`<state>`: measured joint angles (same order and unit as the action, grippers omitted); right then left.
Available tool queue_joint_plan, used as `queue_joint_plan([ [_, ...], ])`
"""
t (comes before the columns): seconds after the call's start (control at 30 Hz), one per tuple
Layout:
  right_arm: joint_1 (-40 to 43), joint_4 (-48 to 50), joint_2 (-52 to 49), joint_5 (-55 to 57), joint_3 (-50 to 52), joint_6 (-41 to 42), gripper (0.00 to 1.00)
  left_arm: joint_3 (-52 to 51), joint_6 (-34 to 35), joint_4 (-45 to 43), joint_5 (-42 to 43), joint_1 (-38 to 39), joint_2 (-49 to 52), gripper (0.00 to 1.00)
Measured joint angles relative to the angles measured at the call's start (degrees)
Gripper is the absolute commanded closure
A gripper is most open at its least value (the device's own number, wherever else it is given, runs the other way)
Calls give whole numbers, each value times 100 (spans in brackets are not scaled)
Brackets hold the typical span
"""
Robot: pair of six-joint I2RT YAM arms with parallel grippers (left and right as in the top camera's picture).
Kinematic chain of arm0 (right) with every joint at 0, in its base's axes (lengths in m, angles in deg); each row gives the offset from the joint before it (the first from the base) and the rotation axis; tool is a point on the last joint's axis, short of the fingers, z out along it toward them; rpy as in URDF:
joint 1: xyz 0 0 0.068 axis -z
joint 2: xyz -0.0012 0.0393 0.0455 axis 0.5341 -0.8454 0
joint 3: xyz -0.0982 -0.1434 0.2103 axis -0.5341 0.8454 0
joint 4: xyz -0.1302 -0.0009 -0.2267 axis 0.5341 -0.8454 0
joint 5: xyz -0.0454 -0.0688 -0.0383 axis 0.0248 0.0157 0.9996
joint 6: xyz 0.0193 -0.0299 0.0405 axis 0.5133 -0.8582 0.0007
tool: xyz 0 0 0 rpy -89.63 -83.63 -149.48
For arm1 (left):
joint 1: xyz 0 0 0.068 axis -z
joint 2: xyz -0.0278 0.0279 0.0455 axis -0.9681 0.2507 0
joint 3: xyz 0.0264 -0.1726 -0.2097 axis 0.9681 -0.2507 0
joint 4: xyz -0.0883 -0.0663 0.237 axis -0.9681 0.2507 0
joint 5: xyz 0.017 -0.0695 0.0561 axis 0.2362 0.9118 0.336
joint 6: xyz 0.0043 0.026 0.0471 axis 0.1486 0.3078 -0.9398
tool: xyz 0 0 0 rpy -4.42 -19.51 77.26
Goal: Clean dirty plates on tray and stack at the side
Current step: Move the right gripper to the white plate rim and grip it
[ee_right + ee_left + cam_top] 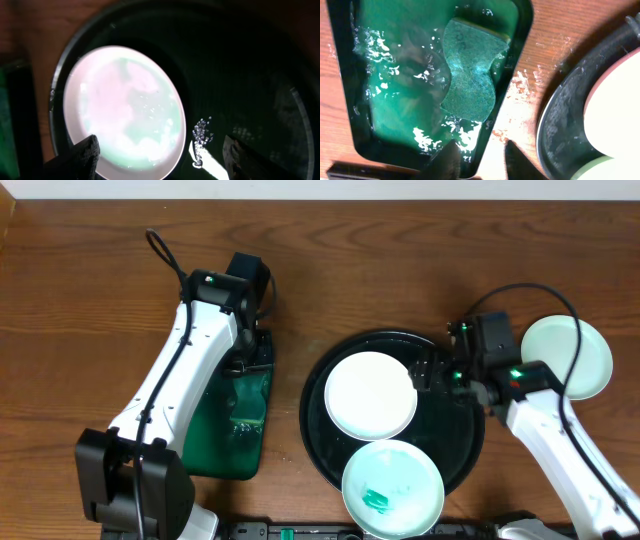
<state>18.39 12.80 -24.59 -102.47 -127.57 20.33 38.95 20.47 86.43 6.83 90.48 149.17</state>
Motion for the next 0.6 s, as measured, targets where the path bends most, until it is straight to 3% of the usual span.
queue_joint_plan([
  [0.17, 0, 199, -778, -190, 7, 160, 24, 0, -50, -2, 33, 0, 0, 76],
  [0.37, 0, 531, -1276, -461, 20, 214, 22, -125, -68, -330, 9, -109, 0, 71],
  [0.43, 0, 645, -1311, -562, 20, 203, 20, -304, -90, -466, 7, -216, 0, 64],
  [0.6, 0, 881, -1311, -758, 22, 122, 16, -782, -133, -756, -2, -415, 0, 56],
])
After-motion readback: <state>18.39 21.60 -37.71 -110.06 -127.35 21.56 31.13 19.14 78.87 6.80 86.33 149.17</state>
